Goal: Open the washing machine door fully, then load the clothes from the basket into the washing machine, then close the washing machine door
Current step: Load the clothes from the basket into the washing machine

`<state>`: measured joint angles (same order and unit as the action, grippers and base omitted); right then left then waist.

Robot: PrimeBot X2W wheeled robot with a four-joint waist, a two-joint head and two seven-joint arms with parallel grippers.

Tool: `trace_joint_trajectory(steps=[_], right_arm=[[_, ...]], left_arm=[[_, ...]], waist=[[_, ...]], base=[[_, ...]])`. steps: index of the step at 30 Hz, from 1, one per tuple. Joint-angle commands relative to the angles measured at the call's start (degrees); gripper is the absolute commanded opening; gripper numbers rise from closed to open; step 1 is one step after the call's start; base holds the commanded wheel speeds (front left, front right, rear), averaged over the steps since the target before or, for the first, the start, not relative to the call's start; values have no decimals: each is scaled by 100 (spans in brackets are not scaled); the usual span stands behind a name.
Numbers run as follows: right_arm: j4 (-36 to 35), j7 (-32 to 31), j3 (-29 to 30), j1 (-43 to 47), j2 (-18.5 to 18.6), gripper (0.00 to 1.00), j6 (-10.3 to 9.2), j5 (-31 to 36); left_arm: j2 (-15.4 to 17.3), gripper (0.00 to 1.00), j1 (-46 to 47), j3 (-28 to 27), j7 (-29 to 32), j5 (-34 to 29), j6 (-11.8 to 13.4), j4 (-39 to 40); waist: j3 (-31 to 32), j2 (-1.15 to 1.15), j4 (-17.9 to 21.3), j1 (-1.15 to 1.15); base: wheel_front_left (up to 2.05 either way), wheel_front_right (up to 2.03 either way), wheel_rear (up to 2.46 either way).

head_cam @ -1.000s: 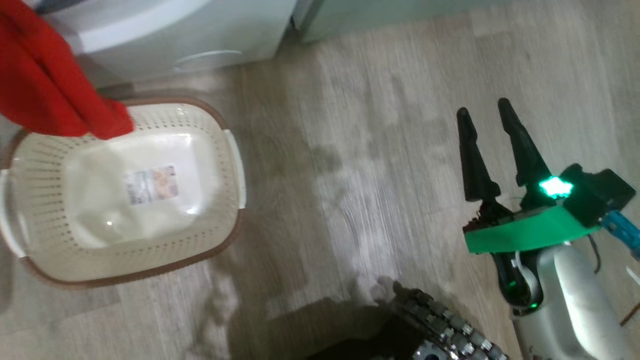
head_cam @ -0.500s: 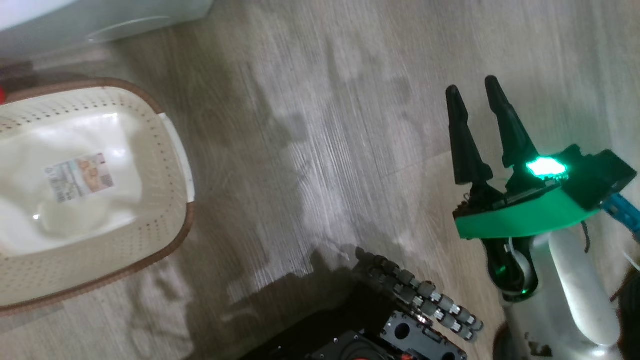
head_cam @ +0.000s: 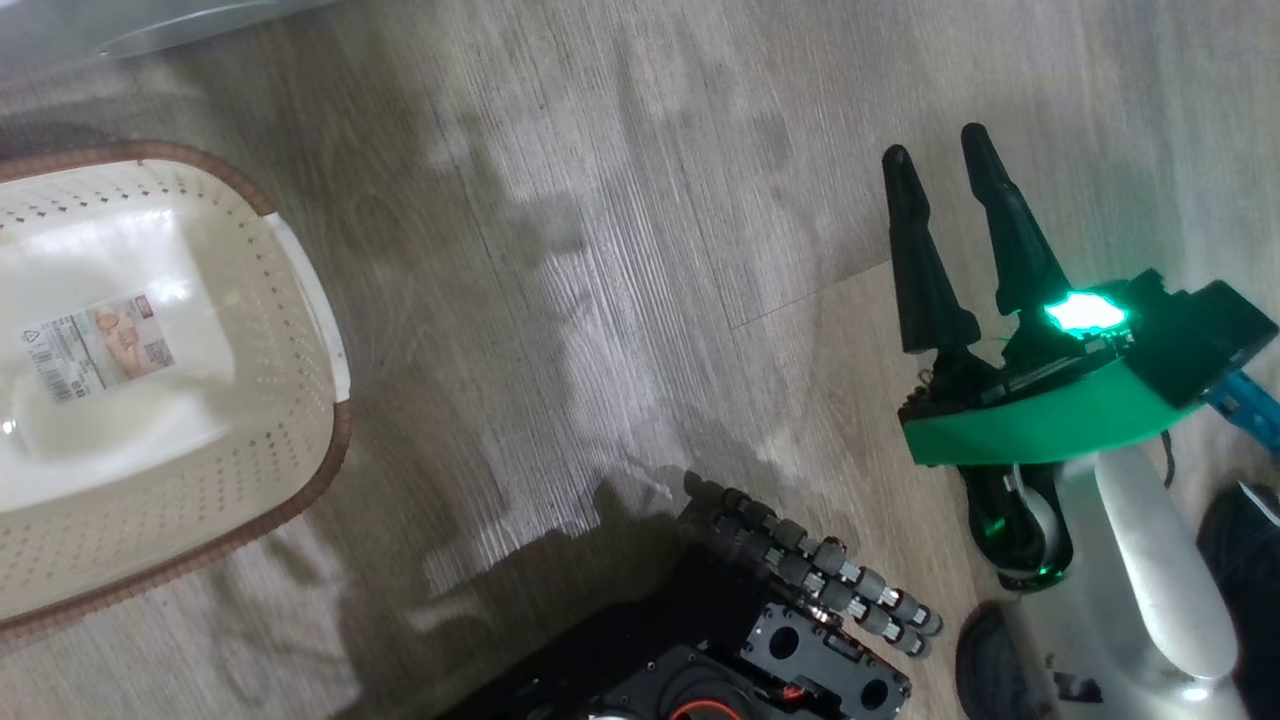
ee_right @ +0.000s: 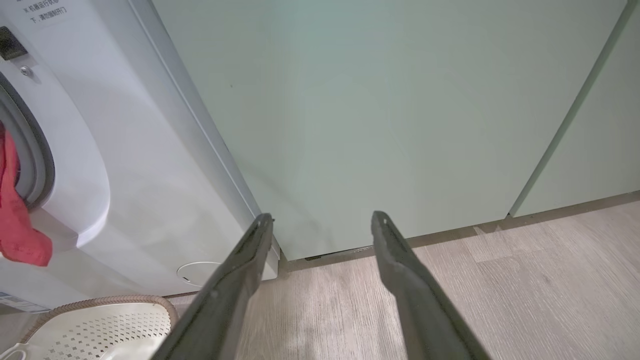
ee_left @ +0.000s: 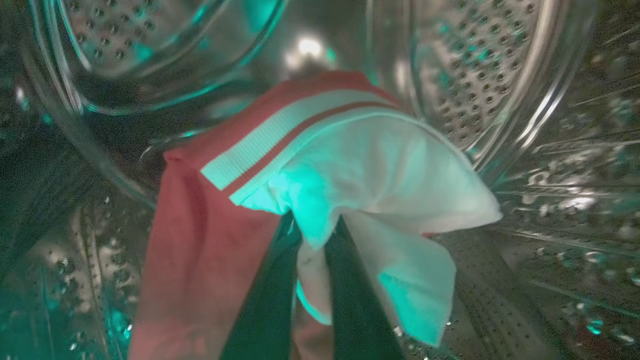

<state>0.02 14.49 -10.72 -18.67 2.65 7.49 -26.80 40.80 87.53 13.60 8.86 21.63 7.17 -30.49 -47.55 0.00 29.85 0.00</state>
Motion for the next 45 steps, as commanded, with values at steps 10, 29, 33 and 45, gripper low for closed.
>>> trace_joint_trajectory(steps=[10, 29, 33, 45], right_arm=[[-188, 51, -3, 30, 22, 100, 0, 55], [0, 51, 476, 321, 22, 100, 0, 769], [48, 51, 589, 362, 22, 100, 0, 933], [348, 42, 789, 354, 22, 100, 0, 1178]], left_arm=[[-8, 0, -276, -190, -80, 376, -138, -740], [-874, 100, -3487, -224, -2009, 618, 522, 1320], [-1023, 100, -4557, -230, -2067, 635, 898, 2374], [-1382, 100, -6741, 26, -2198, 529, 1545, 4093]], waist=[[53, 0, -174, 0], [1289, 0, -1213, 0], [1476, 0, -1461, 0], [1843, 0, -1924, 0]], base=[[0, 0, 0], [0, 0, 0], [0, 0, 0], [0, 0, 0]])
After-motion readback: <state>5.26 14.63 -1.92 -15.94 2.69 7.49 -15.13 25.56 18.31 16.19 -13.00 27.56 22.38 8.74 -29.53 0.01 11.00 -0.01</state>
